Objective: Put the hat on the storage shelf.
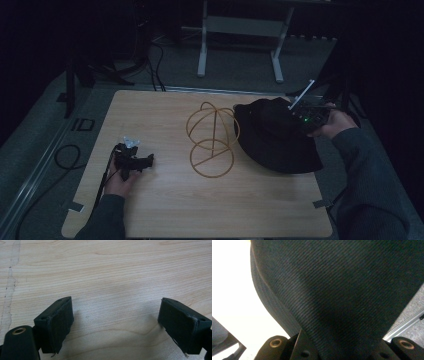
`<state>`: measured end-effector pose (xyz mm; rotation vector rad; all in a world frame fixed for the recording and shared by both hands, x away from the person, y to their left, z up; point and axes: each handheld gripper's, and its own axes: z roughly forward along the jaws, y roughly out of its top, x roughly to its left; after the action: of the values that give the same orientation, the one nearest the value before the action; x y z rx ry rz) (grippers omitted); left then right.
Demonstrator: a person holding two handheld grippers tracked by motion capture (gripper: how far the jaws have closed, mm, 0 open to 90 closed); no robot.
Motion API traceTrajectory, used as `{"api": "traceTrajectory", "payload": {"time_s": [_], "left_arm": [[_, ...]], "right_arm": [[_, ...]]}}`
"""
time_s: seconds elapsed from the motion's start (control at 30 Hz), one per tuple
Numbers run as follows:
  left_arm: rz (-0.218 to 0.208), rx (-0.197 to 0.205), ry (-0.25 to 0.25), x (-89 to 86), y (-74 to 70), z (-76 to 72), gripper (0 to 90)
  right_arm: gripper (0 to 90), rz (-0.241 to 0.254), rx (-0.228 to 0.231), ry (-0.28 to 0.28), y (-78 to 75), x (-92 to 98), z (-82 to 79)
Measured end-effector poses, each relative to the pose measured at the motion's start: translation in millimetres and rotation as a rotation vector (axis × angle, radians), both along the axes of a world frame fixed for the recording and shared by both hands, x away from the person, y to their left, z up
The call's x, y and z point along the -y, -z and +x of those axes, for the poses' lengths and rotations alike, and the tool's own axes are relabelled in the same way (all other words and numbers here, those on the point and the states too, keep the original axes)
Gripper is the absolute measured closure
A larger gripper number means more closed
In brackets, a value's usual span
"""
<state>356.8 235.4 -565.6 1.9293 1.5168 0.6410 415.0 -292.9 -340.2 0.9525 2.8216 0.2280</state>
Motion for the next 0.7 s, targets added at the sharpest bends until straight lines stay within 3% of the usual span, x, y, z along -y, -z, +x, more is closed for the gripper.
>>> {"api": "traceTrajectory", "payload": {"time_s": [0.7], "left_arm": [[0.001,0.0,0.001,-0.1,0.0,0.0,13.3]], "right_arm": [[85.7,0.04,0.033,0.0,-29.5,16.9,-11.0]]}}
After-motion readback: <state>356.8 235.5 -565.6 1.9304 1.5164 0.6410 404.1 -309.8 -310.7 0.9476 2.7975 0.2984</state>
